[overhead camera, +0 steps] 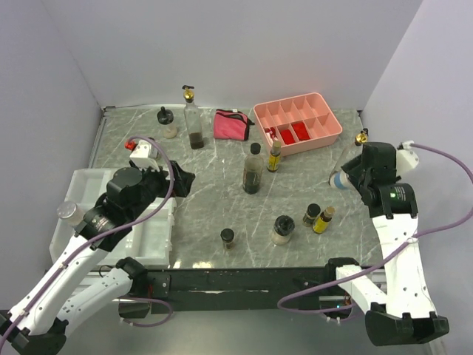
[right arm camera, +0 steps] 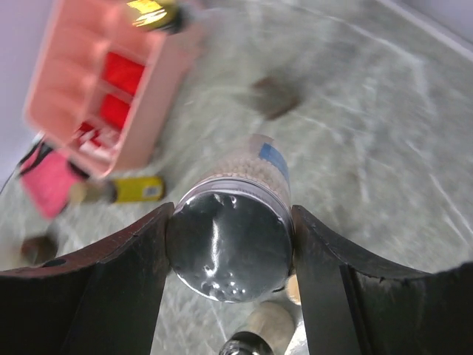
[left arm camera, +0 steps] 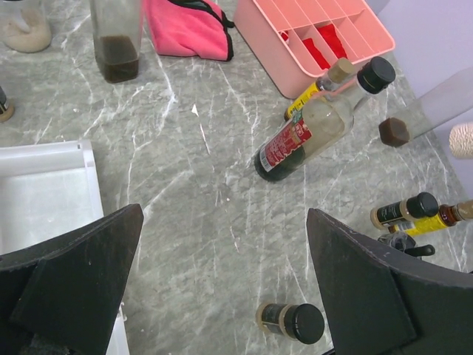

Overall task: Organize the condiment bottles
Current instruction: Place the bottle at the center of the board.

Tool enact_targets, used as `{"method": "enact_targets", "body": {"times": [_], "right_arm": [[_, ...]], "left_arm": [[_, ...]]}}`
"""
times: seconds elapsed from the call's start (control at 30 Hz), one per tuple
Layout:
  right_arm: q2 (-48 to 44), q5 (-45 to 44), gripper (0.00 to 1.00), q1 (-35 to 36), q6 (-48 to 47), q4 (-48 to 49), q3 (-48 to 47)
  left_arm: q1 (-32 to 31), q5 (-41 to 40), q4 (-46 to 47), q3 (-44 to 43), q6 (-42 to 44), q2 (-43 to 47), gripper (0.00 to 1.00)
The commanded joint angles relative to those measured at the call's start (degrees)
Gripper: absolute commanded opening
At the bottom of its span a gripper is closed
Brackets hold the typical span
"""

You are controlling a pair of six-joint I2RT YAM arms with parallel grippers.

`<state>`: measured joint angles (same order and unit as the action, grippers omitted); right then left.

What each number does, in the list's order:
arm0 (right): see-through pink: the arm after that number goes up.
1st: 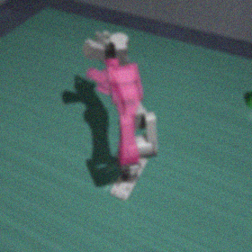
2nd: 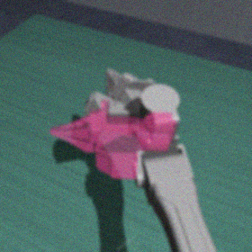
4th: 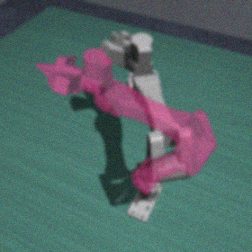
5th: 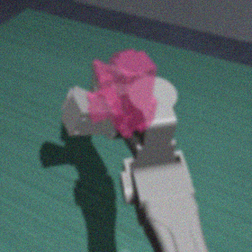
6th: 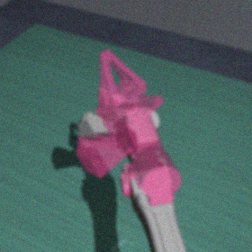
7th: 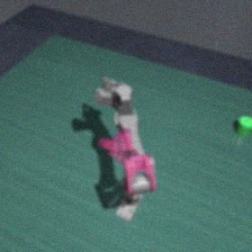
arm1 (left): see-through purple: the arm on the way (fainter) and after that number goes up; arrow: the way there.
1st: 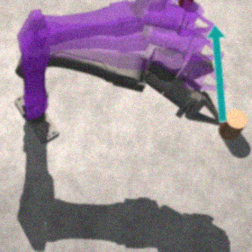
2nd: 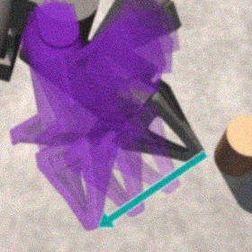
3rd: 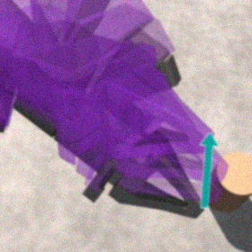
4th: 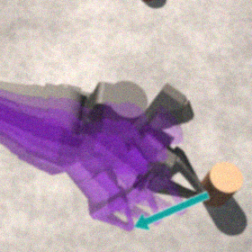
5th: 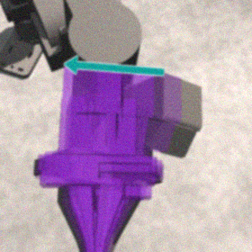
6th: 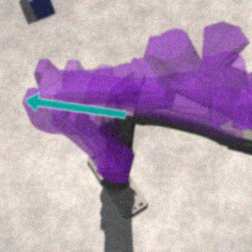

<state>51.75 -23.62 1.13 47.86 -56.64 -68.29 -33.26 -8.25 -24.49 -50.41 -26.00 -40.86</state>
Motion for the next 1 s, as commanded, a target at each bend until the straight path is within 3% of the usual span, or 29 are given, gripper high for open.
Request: {"method": "enact_targets", "body": {"times": [0.0, 0.13, 0.3, 0.5, 0.63, 0.97], "right_arm": [[-3.2, 8.9, 0.0, 4.4, -10.2, 13.6, -2.4], [-2.5, 12.3, 0.0, 15.6, -16.8, 16.4, -3.8], [2.1, 9.6, 0.0, 29.4, -16.4, 11.2, -6.5], [7.0, 6.5, 0.0, 44.0, -14.7, 11.0, -7.1], [13.1, 6.6, 0.04, 50.4, -15.2, 13.9, -8.2], [24.7, 13.2, 0.06, 53.2, -18.6, 28.1, -8.2]], "left_arm": [[-0.1, -1.4, 1.5, -1.2, -0.8, 0.4, 0.99], [-0.1, -2.6, 2.3, -1.4, -2.0, 1.5, 0.99], [-0.1, -3.6, 4.2, 0.1, -3.0, 4.6, 1.0], [-0.1, 1.1, 5.8, 2.6, -0.2, 9.2, 0.99], [-0.1, 0.1, 5.8, 3.6, 1.2, 13.4, 0.99], [-0.1, -10.4, 6.1, 5.3, 0.8, 20.6, 0.99]]}}
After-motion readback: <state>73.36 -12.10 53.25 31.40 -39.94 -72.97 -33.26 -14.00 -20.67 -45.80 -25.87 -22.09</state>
